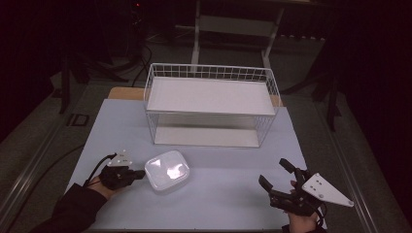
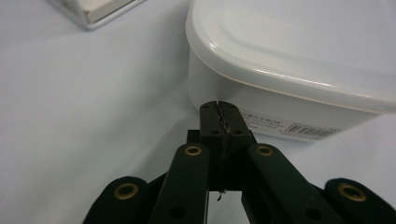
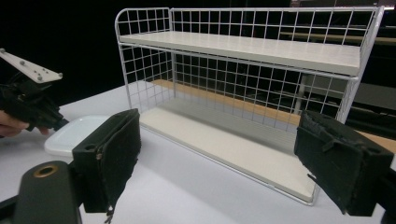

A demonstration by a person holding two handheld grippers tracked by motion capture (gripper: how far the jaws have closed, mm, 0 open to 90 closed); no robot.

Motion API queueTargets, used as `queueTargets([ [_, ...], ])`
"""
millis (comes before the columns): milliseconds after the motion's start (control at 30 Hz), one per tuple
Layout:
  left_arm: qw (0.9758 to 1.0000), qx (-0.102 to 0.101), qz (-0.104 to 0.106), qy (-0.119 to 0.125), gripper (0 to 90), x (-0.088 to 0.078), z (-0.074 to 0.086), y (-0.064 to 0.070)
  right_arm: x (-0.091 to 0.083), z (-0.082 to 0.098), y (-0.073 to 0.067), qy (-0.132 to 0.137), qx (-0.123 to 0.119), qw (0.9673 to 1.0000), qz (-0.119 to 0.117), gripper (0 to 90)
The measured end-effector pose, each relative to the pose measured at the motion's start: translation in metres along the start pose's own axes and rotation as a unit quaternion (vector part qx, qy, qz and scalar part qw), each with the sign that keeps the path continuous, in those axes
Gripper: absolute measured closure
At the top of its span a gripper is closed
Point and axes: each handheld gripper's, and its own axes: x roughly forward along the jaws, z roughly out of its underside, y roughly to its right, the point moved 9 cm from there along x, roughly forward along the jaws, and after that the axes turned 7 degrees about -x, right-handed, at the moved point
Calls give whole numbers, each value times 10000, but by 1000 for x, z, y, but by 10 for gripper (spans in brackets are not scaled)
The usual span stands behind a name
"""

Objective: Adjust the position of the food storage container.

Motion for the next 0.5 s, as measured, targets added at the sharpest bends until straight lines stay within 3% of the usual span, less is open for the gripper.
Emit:
queueTargets([
  [167,10000,28,33,32,891,12,-10,7,0,1,0,-6,-5,10000,-10,145],
  [500,9997,-141,204,79,891,15,-11,12,0,1,-1,-8,-33,10000,5,145],
])
